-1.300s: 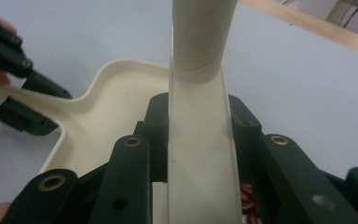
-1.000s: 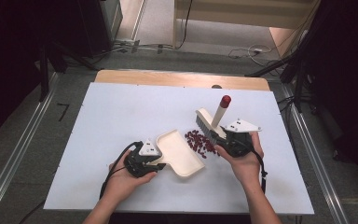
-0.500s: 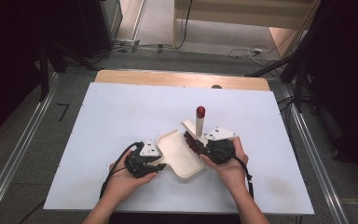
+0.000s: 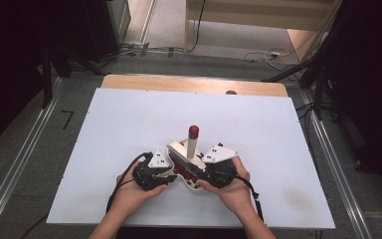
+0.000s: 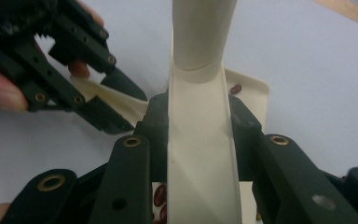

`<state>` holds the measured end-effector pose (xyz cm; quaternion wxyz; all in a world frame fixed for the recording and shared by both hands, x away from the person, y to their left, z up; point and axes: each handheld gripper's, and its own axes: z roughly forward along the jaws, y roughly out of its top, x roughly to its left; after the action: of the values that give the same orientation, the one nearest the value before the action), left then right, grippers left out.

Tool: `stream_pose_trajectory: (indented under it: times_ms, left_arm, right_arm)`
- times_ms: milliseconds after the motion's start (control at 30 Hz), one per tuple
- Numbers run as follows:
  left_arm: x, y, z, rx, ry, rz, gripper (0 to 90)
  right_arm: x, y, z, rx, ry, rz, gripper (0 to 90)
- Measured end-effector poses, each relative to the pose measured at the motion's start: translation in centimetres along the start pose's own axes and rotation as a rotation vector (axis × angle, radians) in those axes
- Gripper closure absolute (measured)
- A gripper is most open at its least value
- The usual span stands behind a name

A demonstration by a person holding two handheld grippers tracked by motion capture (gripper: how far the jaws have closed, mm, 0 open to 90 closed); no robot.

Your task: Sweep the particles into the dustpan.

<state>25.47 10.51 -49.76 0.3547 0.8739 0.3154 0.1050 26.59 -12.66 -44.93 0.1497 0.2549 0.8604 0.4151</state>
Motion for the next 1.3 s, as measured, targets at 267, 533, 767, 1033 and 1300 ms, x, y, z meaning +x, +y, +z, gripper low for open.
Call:
stream_pose_trajectory:
  times_ms: [267,533,767,1033,1300]
  left_arm:
    - [0.0,-0.1,0.0,-0.005,-0.002,0.000,65.8]
    - [0.1,-0.2,-0.4,0.005,-0.014,0.012,65.8]
    - [0.0,-0.2,-0.3,0.011,-0.015,0.021,65.8]
    - [0.0,-0.2,-0.2,0.010,-0.017,0.020,65.8]
    - [0.0,-0.2,-0.2,0.007,-0.018,0.017,65.8]
  right_arm:
    - [-4.8,0.0,-3.6,-0.087,-0.171,0.088,65.2]
    - [-8.9,-2.7,-4.3,0.008,-0.401,0.146,65.2]
    - [-9.1,-4.4,-2.6,0.085,-0.419,0.150,65.1]
    - [-5.5,-3.0,0.2,0.101,-0.359,0.076,64.4]
    - [-1.9,-1.8,0.8,0.051,-0.221,0.037,64.5]
